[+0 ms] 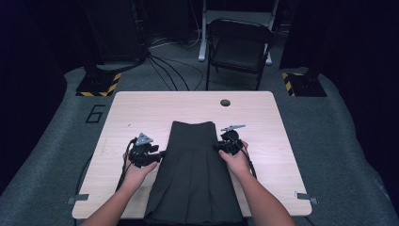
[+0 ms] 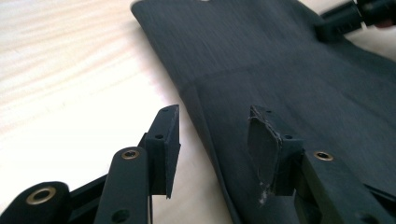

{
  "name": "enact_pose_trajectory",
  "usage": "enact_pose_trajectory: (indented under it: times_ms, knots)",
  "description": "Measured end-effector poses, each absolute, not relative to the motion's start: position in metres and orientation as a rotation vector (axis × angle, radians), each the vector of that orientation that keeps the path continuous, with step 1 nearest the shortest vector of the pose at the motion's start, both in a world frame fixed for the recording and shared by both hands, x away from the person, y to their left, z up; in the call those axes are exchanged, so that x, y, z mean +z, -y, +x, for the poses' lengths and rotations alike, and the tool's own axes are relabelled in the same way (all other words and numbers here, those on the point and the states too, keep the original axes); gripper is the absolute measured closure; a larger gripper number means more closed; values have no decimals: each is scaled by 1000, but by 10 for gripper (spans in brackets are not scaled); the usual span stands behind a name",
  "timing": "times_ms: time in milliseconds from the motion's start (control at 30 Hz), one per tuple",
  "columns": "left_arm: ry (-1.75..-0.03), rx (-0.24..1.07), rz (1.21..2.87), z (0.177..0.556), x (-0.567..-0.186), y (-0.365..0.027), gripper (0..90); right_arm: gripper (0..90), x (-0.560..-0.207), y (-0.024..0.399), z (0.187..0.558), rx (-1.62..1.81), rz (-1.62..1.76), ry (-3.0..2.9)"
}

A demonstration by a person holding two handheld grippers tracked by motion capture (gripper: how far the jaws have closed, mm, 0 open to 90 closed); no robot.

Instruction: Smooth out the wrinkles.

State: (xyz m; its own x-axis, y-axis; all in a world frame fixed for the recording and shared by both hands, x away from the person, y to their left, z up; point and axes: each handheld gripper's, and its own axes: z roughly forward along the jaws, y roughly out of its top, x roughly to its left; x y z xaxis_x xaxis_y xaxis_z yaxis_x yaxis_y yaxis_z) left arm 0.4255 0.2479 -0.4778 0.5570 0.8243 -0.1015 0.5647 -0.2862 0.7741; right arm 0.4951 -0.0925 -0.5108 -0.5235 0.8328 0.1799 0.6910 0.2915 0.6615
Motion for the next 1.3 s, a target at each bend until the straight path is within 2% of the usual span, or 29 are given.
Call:
enact_pose_trajectory:
  times_ms: [933,1300]
  knots:
    - [-1132,423,1947,481,-454,-226,484,651,-507,79,490,937,1349,-2336]
    - [-1155,394,1978,499,-470,-217,464,651,-507,79,488,944,1351,-2326]
